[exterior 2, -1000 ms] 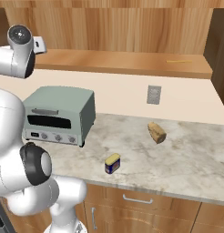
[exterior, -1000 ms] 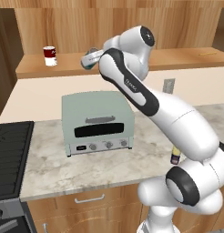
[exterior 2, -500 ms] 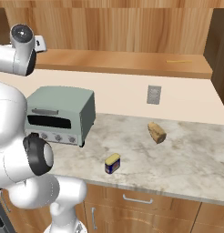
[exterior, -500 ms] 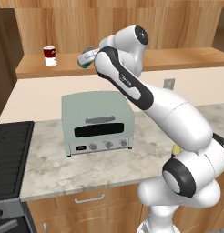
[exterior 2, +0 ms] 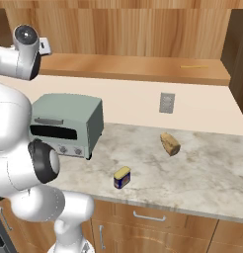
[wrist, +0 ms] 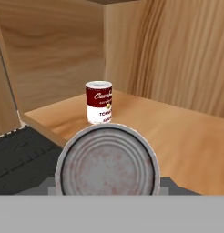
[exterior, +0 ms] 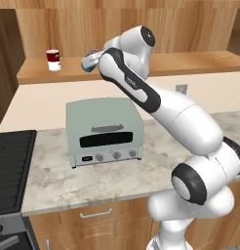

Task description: Pick the cans from the counter and place them in their designated side in the cabinet.

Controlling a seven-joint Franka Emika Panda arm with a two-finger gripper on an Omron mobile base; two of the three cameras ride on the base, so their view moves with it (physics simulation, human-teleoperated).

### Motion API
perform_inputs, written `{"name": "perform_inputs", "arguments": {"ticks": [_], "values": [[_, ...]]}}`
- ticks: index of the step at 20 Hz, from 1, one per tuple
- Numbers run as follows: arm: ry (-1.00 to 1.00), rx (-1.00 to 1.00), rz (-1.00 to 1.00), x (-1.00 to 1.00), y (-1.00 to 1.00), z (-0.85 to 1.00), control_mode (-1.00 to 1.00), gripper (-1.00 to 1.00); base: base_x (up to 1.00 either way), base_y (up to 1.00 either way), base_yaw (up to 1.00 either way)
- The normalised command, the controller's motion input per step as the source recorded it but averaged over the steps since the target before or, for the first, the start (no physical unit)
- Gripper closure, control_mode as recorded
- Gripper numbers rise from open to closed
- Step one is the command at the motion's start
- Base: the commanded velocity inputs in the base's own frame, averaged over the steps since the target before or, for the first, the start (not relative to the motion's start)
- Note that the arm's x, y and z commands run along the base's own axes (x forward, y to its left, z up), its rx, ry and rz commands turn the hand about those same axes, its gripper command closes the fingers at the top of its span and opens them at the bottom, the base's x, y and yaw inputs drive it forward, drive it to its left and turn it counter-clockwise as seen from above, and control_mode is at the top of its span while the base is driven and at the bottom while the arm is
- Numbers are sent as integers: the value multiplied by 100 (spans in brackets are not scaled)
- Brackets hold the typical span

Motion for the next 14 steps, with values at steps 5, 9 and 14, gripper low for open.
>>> {"name": "perform_inputs", "arguments": {"ticks": [5,9,14], "values": [[0,-4,0,12,0,0,-100,100,0,0,0],[0,-3,0,15,2,0,-100,100,0,0,0],[0,-2,0,17,4,0,-100,100,0,0,0]]}}
